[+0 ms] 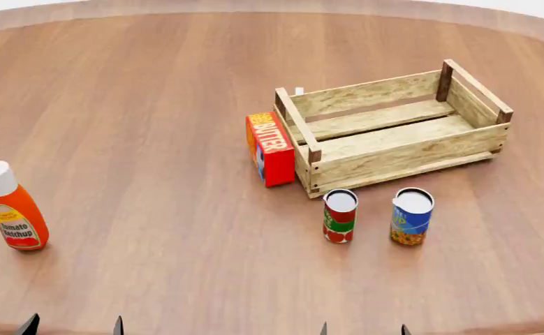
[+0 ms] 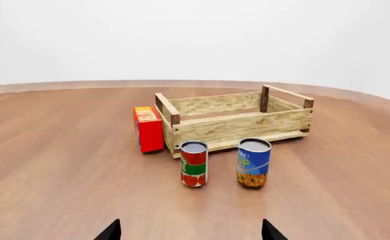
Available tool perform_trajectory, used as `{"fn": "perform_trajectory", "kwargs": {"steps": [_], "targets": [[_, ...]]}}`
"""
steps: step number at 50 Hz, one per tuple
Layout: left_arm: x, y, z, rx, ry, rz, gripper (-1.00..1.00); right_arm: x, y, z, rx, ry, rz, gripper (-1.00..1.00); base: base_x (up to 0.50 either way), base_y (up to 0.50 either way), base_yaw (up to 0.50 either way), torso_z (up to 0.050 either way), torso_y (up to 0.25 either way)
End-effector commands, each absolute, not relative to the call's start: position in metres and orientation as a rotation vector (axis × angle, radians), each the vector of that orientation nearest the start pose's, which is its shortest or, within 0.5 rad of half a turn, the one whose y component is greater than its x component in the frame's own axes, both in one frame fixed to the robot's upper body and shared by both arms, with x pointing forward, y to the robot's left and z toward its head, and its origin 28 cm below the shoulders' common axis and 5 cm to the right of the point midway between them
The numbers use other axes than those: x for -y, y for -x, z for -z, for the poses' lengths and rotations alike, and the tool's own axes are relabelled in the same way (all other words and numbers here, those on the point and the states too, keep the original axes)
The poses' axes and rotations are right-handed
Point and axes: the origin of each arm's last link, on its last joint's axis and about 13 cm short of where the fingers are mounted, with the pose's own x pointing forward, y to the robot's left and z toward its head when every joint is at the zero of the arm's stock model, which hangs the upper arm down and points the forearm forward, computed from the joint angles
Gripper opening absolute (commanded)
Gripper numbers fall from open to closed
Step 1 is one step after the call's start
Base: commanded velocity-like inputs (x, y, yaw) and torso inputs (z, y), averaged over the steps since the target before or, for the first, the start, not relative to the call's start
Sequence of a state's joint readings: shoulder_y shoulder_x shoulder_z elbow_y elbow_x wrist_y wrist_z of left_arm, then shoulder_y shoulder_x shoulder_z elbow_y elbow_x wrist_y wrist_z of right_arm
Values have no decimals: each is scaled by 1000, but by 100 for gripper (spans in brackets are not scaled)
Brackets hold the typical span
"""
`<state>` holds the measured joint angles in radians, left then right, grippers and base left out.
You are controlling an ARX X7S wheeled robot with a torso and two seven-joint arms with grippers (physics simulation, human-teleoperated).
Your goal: Pick up the tomato sauce, and put it in the wooden tray.
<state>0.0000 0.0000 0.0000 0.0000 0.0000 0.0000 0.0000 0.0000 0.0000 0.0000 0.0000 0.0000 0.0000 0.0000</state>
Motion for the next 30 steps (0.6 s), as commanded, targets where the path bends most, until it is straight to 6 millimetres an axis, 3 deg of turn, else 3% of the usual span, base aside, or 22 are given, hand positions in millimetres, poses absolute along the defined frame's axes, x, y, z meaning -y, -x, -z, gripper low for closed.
{"fn": "perform_trajectory", "kwargs": {"steps": [1,21,30], "targets": [[-206,-210,-13,0,0,0,100,96,-211,-12,0,0,0,100,0,0,0,0,0],[-205,-211,-12,-9,-2,2,100,95,-209,-14,-12,25,-5,100,6,0,0,0,0],[-205,-212,-11,-12,-4,0,100,95,-209,-13,-7,37,-7,100,436,0,0,0,0]]}}
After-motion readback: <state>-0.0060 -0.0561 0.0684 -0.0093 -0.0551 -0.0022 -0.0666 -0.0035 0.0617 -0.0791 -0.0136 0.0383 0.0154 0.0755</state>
